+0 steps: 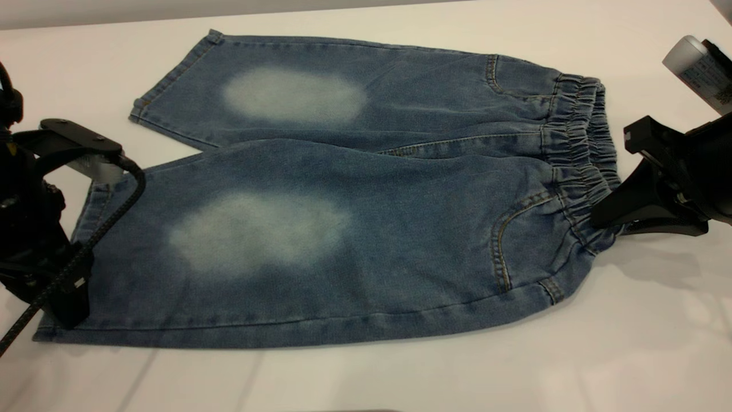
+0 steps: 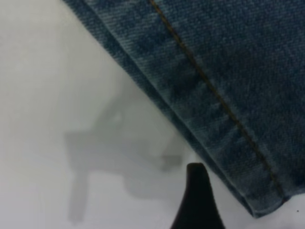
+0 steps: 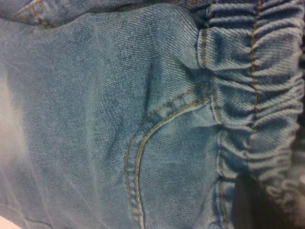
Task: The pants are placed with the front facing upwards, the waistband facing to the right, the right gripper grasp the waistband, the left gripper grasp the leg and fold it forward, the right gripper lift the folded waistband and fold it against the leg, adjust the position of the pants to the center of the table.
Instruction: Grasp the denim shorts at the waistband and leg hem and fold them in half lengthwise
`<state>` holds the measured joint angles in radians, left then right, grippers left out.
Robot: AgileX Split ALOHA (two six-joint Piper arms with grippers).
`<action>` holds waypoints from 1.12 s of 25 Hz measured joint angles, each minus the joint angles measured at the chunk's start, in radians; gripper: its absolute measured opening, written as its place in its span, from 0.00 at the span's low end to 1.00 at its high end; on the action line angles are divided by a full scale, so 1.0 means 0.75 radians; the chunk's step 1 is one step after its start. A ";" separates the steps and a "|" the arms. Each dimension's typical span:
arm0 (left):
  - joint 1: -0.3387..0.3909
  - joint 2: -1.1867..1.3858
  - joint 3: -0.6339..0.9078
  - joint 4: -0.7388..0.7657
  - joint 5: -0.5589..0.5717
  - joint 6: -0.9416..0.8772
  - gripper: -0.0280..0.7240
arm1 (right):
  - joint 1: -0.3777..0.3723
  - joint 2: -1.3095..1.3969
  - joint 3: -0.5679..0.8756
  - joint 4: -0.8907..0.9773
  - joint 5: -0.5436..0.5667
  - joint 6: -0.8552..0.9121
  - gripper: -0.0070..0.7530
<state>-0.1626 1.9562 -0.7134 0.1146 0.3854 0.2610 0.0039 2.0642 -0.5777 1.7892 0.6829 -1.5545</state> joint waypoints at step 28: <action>0.000 -0.219 -0.004 -0.032 0.192 -0.117 0.09 | 0.000 -0.095 0.002 -0.163 0.115 0.214 0.08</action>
<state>-0.1626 1.7918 -0.7165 0.0907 0.5292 0.1730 0.0039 1.9928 -0.5759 1.6672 0.7689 -1.3938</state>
